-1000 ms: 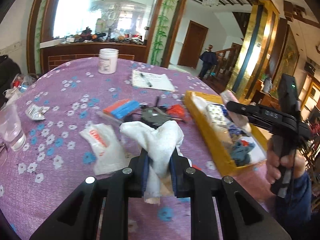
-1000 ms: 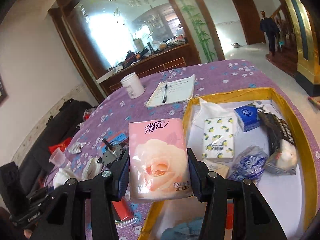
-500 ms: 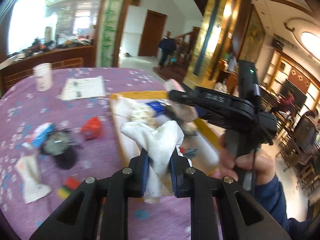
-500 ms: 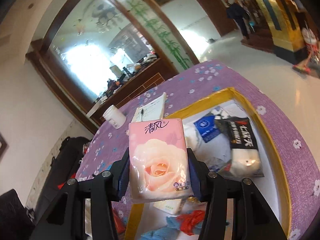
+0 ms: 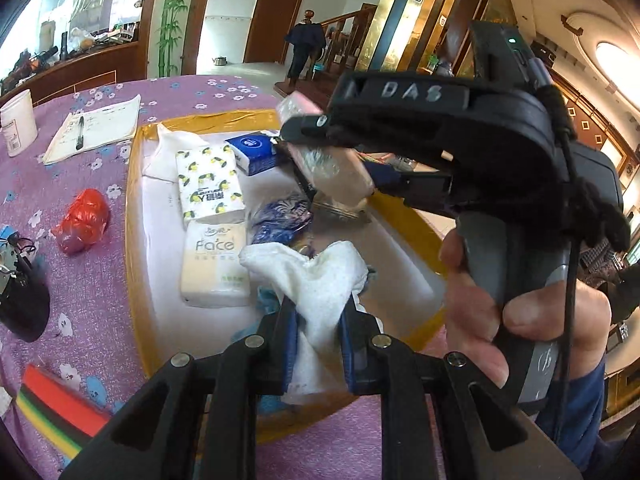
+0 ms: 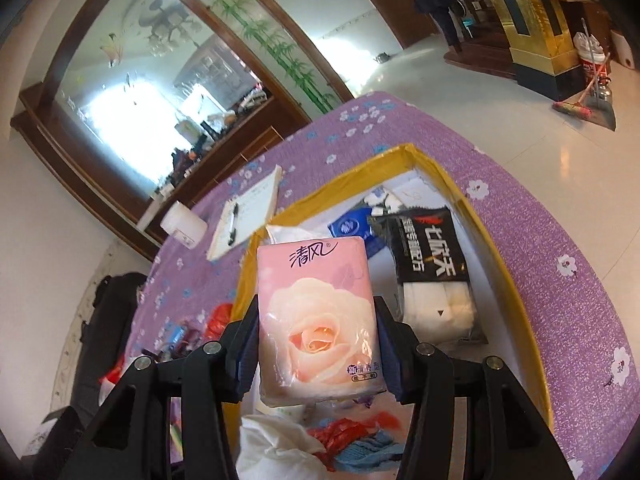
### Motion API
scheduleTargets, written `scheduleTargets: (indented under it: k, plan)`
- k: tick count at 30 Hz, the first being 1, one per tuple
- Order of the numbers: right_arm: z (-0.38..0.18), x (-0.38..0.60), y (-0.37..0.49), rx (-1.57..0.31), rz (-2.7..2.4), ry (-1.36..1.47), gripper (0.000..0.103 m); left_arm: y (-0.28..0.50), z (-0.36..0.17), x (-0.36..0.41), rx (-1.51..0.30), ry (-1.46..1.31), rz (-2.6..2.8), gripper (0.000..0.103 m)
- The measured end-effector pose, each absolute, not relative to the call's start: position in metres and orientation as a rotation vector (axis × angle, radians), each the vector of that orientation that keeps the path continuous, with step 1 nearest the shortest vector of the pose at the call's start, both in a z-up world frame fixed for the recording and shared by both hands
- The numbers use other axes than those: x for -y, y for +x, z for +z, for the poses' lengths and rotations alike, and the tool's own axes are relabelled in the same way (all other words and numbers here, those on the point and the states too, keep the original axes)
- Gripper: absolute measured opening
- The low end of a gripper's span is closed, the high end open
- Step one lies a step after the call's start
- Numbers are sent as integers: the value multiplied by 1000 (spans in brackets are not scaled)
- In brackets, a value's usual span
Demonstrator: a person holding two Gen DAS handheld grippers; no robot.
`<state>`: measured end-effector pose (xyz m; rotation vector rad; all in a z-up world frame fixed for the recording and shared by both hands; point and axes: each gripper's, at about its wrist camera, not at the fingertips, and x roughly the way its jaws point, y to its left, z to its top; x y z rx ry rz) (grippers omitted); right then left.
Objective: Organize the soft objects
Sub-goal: 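Carry the pink pack and white towel into the tray and open both tools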
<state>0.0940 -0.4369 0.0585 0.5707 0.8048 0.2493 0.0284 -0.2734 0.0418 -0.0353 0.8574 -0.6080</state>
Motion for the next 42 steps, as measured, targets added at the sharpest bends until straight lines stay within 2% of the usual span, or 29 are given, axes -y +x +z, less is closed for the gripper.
scheduleTargets:
  k: [7,16,20,22,24,31,42]
  plan:
    - [40,423,101,-879,191,477,55,24,41,272,-820,19,-564,17]
    - [39,429,100,-882,174,501,57,23,41,274,-818,28,-577,18]
    - [42,429,100,-883,187,520,61,22,41,277,-814,38,-586,23]
    - [46,429,99,-869,188,523,64,21,42,276,-808,33,-587,33]
    - [50,431,96,-848,192,526,67,21,44,274,-796,29,-584,37]
    - [61,439,88,-781,188,564,68,18,51,269,-755,10,-577,48]
    - [73,440,80,-710,200,574,68,11,66,256,-707,-20,-527,51]
